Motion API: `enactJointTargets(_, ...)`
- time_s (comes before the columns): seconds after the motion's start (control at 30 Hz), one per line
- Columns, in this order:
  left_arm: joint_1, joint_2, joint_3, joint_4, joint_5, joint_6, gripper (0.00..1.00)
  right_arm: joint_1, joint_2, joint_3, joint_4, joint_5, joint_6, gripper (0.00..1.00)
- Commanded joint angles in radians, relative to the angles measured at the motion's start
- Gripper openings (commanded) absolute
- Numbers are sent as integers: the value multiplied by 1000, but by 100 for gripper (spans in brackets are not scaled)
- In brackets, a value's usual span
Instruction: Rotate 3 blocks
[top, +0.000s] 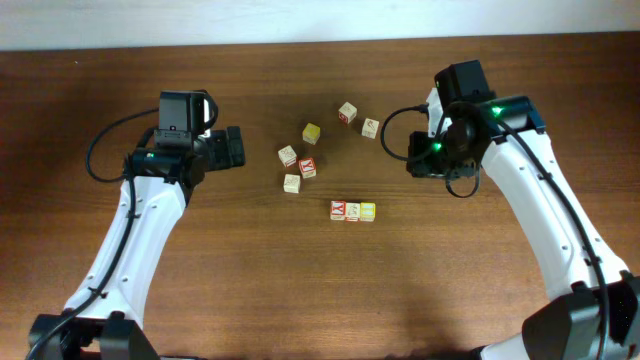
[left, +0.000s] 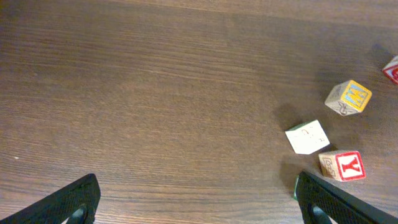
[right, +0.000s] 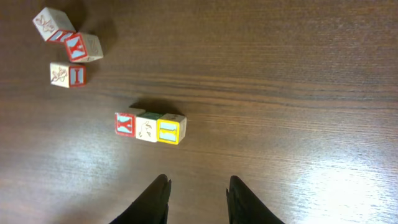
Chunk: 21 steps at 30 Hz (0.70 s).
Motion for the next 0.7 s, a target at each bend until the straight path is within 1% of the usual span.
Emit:
enactJointTargets(0.0,0,3,16,-18,35,-13,99,-7,-19,-49,0,-20,-66,31)
enactJointTargets(0.03,0,3,16,-6,68,-13,99,-15,-19,-95,21,-26,-66,31)
enactJointTargets(0.07,0,3,16,-8,132,-13,99,-26,-19,-141,61,-50,-66,32)
enactJointTargets(0.1,-1,13,14,-9,222,-13,75,-43,-18,-199,138,-103,-65,32)
enactJointTargets(0.13,-3,31,14,-14,288,-13,38,-48,-18,-245,209,-134,-56,33)
enactJointTargets(0.17,-10,48,14,-16,328,-13,9,-47,-18,-285,272,-139,-31,33)
enactJointTargets(0.2,-24,78,12,-15,369,-17,0,-45,-16,-339,346,-139,17,33)
enactJointTargets(0.27,-74,141,12,-23,418,-16,0,-45,-15,-426,450,-143,84,32)
enactJointTargets(0.3,-101,167,12,-24,429,-17,0,-45,-15,-454,476,-146,98,32)
enactJointTargets(0.37,-170,212,12,-20,438,-36,0,-39,-14,-501,513,-158,97,32)
enactJointTargets(0.4,-201,233,11,-20,477,-35,0,-31,-14,-525,533,-157,97,32)
enactJointTargets(0.47,-229,268,11,-11,502,-36,0,-23,-14,-546,568,-158,98,32)
enactJointTargets(0.53,-240,298,11,-3,502,-63,0,-18,-10,-551,590,-158,102,32)
enactJointTargets(0.67,-266,343,10,10,502,-77,0,-18,38,-551,626,-176,120,32)
